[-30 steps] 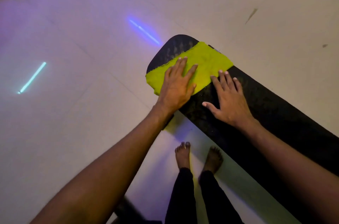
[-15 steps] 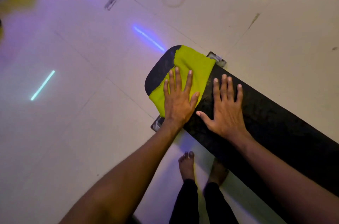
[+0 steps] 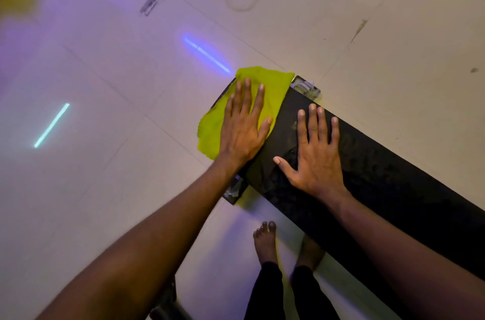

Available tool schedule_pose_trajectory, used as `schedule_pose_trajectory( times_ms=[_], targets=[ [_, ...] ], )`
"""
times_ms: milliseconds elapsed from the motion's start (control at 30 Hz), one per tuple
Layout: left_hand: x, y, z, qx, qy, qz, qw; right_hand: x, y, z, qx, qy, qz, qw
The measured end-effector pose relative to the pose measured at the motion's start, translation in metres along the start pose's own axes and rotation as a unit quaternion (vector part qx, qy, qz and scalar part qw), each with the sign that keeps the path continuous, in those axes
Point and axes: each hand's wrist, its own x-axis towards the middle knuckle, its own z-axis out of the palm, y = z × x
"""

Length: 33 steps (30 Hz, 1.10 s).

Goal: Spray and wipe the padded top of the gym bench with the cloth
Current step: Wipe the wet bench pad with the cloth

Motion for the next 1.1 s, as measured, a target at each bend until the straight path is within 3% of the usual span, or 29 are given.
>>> schedule_pose_trajectory(
  times_ms=[67, 133, 367, 433, 533, 600, 800, 867, 1033, 1100],
  targets=[
    [0.029, -0.007, -0.004, -0.003, -0.012, 0.055, 0.998, 0.0, 0.002, 0.004, -0.001, 0.007, 0.002, 1.0],
    [0.038, -0.016, -0.005, -0.003, -0.017, 0.059, 0.998, 0.0, 0.002, 0.007, 0.0, 0.008, 0.002, 1.0],
    [-0.041, 0.008, 0.01, 0.003, 0.023, -0.139, 0.99, 0.0, 0.0, 0.003, 0.002, 0.007, 0.008, 1.0],
    [-0.038, 0.017, 0.012, 0.003, 0.011, -0.095, 0.995, -0.001, -0.001, 0.002, 0.005, 0.008, 0.007, 1.0],
    [0.002, -0.005, 0.004, 0.008, 0.003, 0.068, 0.998, 0.0, 0.0, 0.003, 0.004, 0.008, 0.005, 1.0],
    [0.019, -0.025, -0.001, 0.009, -0.003, 0.103, 0.995, 0.0, 0.001, 0.004, -0.001, 0.005, 0.005, 1.0],
    [-0.041, -0.017, 0.009, -0.014, 0.024, -0.115, 0.993, -0.001, -0.002, 0.002, -0.005, -0.001, 0.011, 1.0],
    [-0.053, 0.007, 0.013, -0.003, 0.015, -0.138, 0.99, -0.001, -0.004, -0.001, -0.002, -0.006, 0.013, 1.0],
    [0.008, -0.008, 0.002, 0.006, -0.012, 0.056, 0.998, -0.001, 0.005, -0.003, 0.009, -0.009, -0.006, 1.0],
    [0.017, -0.026, -0.001, -0.002, -0.004, 0.04, 0.999, -0.007, 0.016, -0.003, 0.008, -0.012, -0.028, 1.0]
  ],
)
